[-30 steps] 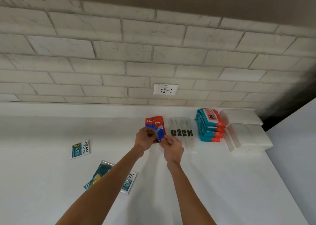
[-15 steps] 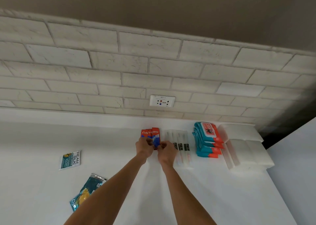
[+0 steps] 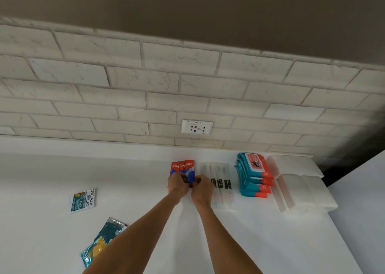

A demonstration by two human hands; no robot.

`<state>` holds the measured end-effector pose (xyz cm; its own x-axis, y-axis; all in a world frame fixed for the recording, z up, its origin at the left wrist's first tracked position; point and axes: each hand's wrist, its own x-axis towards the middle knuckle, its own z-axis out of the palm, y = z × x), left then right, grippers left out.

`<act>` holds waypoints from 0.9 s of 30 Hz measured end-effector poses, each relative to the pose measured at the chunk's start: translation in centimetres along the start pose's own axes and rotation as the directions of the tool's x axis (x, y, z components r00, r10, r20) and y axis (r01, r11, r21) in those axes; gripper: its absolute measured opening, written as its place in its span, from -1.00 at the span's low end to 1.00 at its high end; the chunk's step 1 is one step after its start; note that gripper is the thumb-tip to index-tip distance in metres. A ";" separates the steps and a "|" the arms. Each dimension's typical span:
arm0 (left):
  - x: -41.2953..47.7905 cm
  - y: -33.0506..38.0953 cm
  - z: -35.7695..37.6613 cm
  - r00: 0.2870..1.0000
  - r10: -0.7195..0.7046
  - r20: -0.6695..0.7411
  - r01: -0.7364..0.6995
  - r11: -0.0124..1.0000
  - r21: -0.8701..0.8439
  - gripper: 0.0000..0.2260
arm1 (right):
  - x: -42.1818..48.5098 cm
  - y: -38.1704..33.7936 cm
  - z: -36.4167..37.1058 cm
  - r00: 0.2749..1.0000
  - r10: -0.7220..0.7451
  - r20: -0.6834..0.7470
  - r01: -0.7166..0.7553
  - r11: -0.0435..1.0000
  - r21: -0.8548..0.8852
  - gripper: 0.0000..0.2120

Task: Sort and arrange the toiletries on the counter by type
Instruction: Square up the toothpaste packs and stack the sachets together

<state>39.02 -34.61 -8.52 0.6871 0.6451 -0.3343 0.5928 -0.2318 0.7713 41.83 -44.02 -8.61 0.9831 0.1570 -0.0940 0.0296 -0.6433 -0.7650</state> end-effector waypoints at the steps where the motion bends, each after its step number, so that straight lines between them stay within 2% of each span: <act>1: 0.1 0.0 0.0 1.000 0.005 0.008 -0.006 1.000 0.011 -0.91 | 0.1 0.1 0.1 1.000 -0.007 0.002 0.007 1.000 -0.010 -0.79; 5: 0.2 -0.1 -0.4 0.999 0.051 0.003 -0.051 0.996 0.067 -0.93 | 0.2 0.4 0.4 0.999 -0.035 0.007 0.035 0.997 -0.070 -0.85; 8: 0.5 -0.3 -1.2 0.994 0.096 -0.053 -0.090 0.990 0.113 -0.91 | 0.4 0.6 0.6 0.997 -0.077 0.022 0.079 0.981 -0.179 -0.96; 14: 0.7 -1.4 -3.0 0.984 0.118 -0.132 -0.082 0.966 0.247 -0.84 | -0.1 0.1 0.1 0.979 -0.135 0.153 0.184 0.910 -0.373 -0.68; 19: 0.8 -1.6 -3.0 0.990 0.088 -0.114 -0.047 0.946 0.322 -0.71 | 0.0 0.2 0.3 0.958 -0.199 0.204 0.269 0.872 -0.409 -0.52; 23: 0.6 -0.6 -2.8 0.993 0.075 -0.090 -0.043 0.948 0.314 -0.63 | 0.3 0.9 0.9 0.953 -0.217 0.210 0.289 0.860 -0.420 -0.69; 27: 0.9 0.1 -2.6 0.994 0.058 -0.096 -0.031 0.964 0.263 -0.66 | 0.6 1.3 1.5 0.953 -0.237 0.187 0.295 0.863 -0.410 -0.77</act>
<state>38.57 -32.13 -7.34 0.6770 0.6973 -0.2355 0.6608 -0.4350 0.6116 42.15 -43.64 -10.65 0.8963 0.4427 -0.0277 0.3898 -0.8159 -0.4271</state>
